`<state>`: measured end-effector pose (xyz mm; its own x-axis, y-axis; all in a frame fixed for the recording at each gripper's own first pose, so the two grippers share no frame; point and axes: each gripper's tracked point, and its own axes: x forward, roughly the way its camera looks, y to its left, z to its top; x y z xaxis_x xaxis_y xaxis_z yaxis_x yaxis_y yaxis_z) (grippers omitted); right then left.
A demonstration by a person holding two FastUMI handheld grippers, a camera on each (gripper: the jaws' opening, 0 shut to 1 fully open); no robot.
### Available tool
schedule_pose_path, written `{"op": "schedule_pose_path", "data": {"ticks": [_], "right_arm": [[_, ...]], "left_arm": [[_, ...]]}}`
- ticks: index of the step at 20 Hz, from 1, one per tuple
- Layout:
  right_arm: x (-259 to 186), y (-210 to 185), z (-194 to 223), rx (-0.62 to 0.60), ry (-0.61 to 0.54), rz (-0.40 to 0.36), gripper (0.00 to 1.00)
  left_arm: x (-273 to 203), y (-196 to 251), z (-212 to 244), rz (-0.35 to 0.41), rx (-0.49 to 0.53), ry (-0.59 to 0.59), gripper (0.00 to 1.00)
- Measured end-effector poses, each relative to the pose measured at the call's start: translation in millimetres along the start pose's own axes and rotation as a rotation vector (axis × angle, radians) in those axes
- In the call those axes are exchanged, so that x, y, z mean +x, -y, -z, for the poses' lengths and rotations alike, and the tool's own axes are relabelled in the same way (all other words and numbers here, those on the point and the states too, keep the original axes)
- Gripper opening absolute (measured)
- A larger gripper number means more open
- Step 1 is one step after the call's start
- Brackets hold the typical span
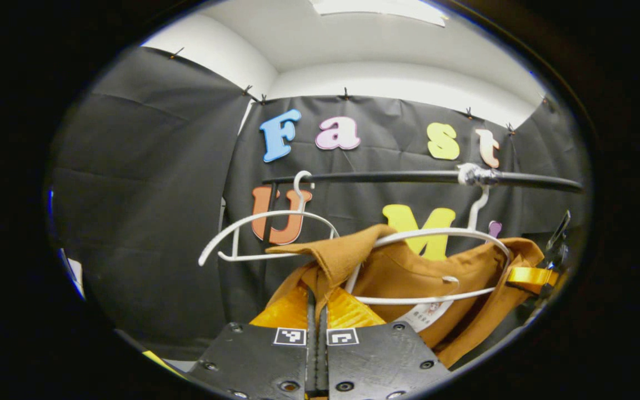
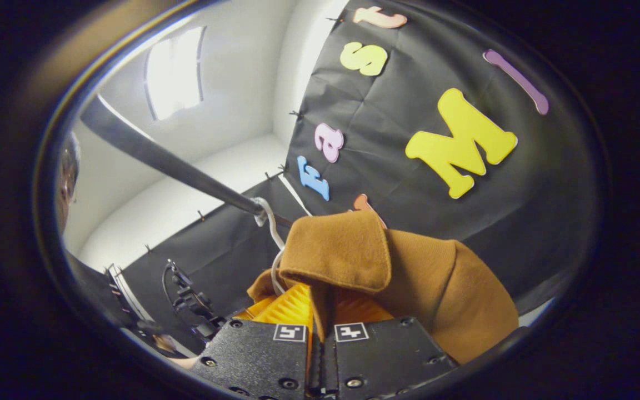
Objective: Grasp the clothes on the hanger with both hands and then place them into the laundry hamper below.
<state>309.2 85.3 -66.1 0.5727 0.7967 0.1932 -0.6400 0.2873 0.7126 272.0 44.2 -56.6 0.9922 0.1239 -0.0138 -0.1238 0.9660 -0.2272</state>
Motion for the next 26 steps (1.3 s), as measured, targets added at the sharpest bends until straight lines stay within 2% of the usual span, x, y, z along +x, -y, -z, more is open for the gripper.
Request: {"op": "schedule_pose_path", "data": {"ticks": [1, 2, 4, 5, 10, 11, 14, 15, 20, 21, 22, 26], "right_arm": [[-2, 1, -5, 0.023, 0.018, -0.001, 0.05], [-2, 2, -9, 0.040, 0.031, -0.008, 0.05], [-7, 1, -18, 0.080, 0.068, -0.019, 0.05], [-8, 3, -22, 0.095, 0.085, -0.021, 0.05], [-20, 16, -46, 0.171, 0.164, 0.008, 0.06], [-23, 16, -51, 0.170, 0.173, 0.011, 0.05], [-23, 18, -66, 0.172, 0.208, 0.022, 0.06], [-24, 22, -71, 0.170, 0.223, 0.033, 0.05], [-28, 43, -86, 0.098, 0.265, 0.134, 0.06], [-29, 44, -89, 0.095, 0.282, 0.151, 0.05], [-31, 48, -94, 0.099, 0.296, 0.162, 0.06], [-37, 71, -93, 0.060, 0.294, 0.255, 0.05]], "left_arm": [[1, -6, -5, -0.002, -0.002, 0.007, 0.00], [2, -10, -9, 0.000, -0.008, 0.014, 0.05], [6, -15, -13, 0.001, -0.006, 0.016, 0.05], [6, -16, -13, 0.004, -0.001, 0.014, 0.00], [16, -22, -18, 0.016, -0.028, 0.000, 0.00], [19, -25, -21, 0.019, -0.037, 0.000, 0.05], [25, -31, -33, 0.024, -0.058, 0.012, 0.05], [27, -33, -35, 0.025, -0.059, 0.012, 0.00], [37, -34, -26, 0.059, -0.024, -0.025, 0.00], [39, -33, -22, 0.068, -0.030, -0.036, 0.00], [40, -31, -18, 0.081, -0.043, -0.048, 0.05], [43, -23, -4, 0.113, -0.078, -0.079, 0.05]]}}
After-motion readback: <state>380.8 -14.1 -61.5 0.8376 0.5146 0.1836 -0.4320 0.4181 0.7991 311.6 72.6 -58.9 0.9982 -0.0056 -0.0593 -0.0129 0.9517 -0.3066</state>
